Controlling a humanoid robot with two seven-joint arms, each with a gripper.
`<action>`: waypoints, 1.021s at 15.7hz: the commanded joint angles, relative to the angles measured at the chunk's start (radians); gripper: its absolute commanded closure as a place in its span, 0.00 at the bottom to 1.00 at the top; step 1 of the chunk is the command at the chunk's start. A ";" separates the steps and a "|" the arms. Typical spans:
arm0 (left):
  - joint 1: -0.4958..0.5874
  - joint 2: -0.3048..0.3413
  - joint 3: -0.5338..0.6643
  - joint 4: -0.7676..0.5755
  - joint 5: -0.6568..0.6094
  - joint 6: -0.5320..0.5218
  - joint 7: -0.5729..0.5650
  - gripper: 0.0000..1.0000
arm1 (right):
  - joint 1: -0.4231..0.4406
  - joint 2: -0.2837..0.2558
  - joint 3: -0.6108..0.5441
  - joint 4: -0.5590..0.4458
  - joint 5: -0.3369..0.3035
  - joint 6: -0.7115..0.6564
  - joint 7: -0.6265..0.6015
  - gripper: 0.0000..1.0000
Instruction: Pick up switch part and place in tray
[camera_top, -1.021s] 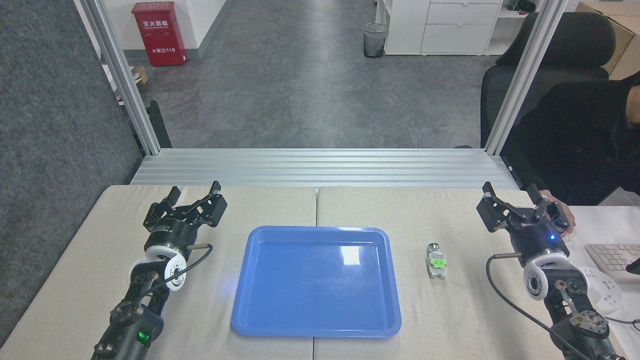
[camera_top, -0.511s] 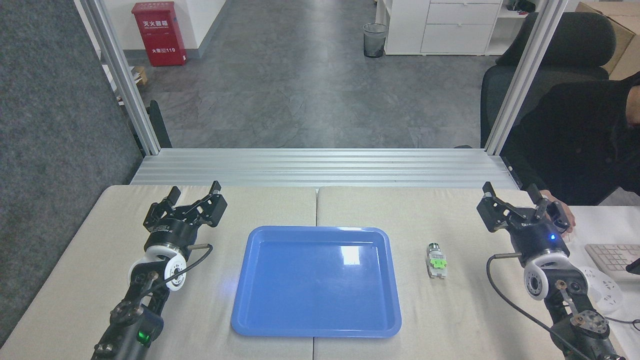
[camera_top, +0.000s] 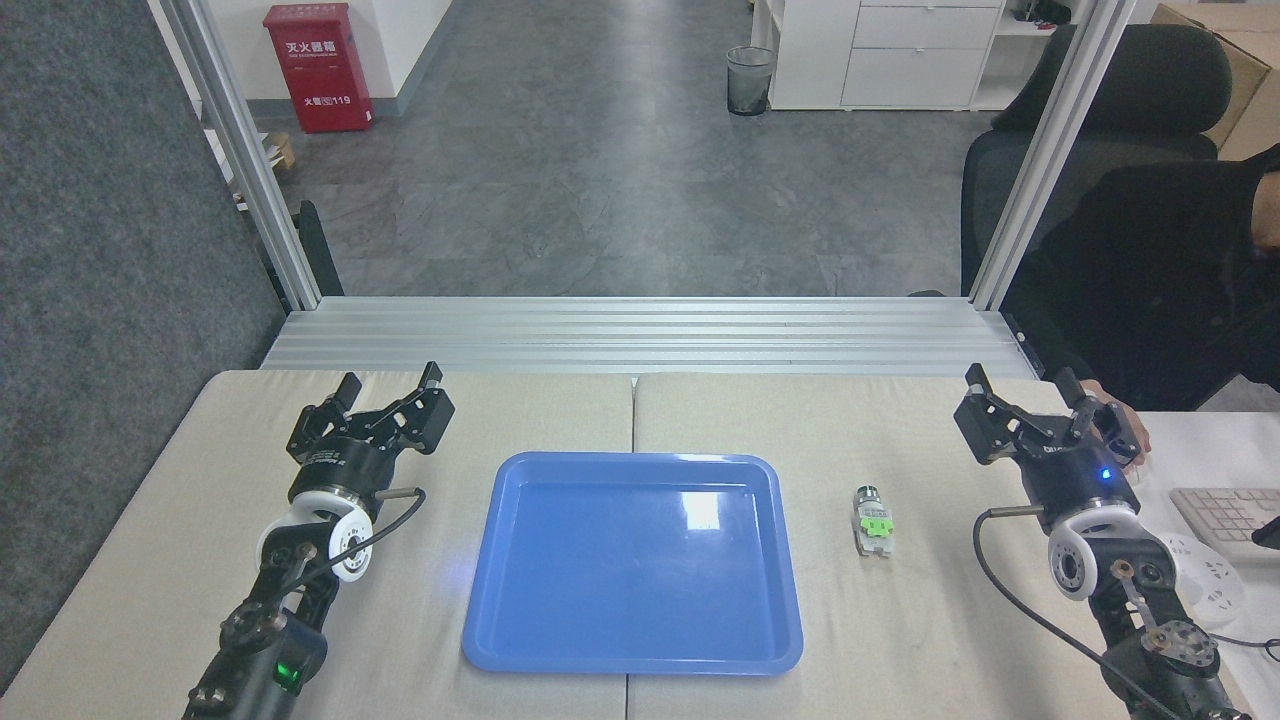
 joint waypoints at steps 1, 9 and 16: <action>0.000 0.000 0.000 0.000 0.000 0.000 0.001 0.00 | 0.000 0.005 0.005 0.000 0.005 0.008 0.000 0.02; 0.000 0.000 0.000 0.000 0.000 0.000 0.001 0.00 | 0.000 0.035 0.120 0.005 0.009 0.103 0.036 0.02; 0.000 0.000 -0.001 0.000 0.000 0.000 0.001 0.00 | -0.002 0.089 0.213 0.070 0.015 0.098 0.096 0.02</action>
